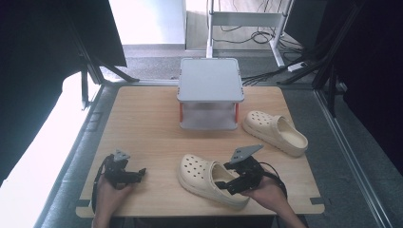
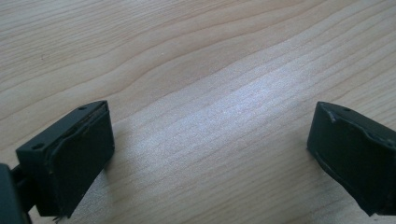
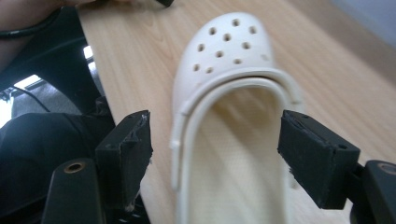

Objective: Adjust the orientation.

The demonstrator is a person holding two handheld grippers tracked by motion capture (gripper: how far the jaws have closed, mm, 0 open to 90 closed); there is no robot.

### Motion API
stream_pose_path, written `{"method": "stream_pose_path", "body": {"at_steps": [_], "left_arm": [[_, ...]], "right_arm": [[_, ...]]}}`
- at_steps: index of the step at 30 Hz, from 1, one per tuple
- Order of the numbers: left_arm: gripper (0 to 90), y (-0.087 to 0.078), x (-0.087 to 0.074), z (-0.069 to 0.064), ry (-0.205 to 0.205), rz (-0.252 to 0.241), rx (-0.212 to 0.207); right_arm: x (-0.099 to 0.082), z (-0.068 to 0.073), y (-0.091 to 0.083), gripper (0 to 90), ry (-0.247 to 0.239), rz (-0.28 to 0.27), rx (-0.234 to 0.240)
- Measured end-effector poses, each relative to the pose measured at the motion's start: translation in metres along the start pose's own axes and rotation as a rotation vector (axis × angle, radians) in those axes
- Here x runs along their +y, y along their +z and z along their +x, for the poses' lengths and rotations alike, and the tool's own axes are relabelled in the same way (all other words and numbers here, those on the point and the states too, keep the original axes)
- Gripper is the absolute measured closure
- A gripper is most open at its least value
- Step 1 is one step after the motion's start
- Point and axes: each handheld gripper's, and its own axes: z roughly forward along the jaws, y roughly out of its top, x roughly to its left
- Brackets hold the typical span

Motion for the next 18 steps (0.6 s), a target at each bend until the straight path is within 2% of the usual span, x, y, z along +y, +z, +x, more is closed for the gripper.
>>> {"method": "stream_pose_path", "body": {"at_steps": [1,2,7,8,9,10,12,13,14,16,17,18], "left_arm": [[0.5,0.000,0.000,0.000,0.000,0.000,0.000],[0.5,0.000,0.000,0.000,0.000,0.000,0.000],[0.5,0.000,0.000,0.000,0.000,0.000,0.001],[0.5,0.000,0.000,0.000,0.000,0.000,0.000],[0.5,0.000,0.000,0.000,0.000,0.000,0.000],[0.5,0.000,0.000,0.000,0.000,0.000,0.001],[0.5,0.000,0.000,0.000,0.000,0.000,0.001],[0.5,0.000,0.000,0.000,0.000,0.000,0.001],[0.5,0.000,0.000,0.000,0.000,-0.001,0.002],[0.5,0.000,0.000,0.000,-0.001,0.000,0.003],[0.5,0.000,0.000,0.000,-0.002,0.000,0.004],[0.5,0.000,0.000,-0.001,-0.003,0.000,0.004]], "right_arm": [[0.000,0.000,0.000,25.1,0.000,0.000,0.000],[-0.001,-0.007,-0.007,23.2,0.011,-0.013,-0.007],[-0.005,-0.021,-0.016,21.7,0.031,-0.022,-0.041],[-0.008,-0.031,-0.021,21.1,0.053,-0.027,-0.059],[-0.008,-0.031,-0.021,21.1,0.053,-0.027,-0.059],[-0.012,-0.042,-0.025,20.6,0.072,-0.032,-0.077],[-0.016,-0.052,-0.029,19.3,0.084,-0.033,-0.096],[-0.016,-0.052,-0.029,19.3,0.084,-0.033,-0.096],[-0.019,-0.061,-0.033,18.0,0.090,-0.028,-0.121],[-0.020,-0.065,-0.034,17.6,0.098,-0.026,-0.131],[-0.022,-0.070,-0.036,17.7,0.108,-0.025,-0.148],[-0.026,-0.083,-0.042,17.8,0.127,-0.024,-0.185]]}}
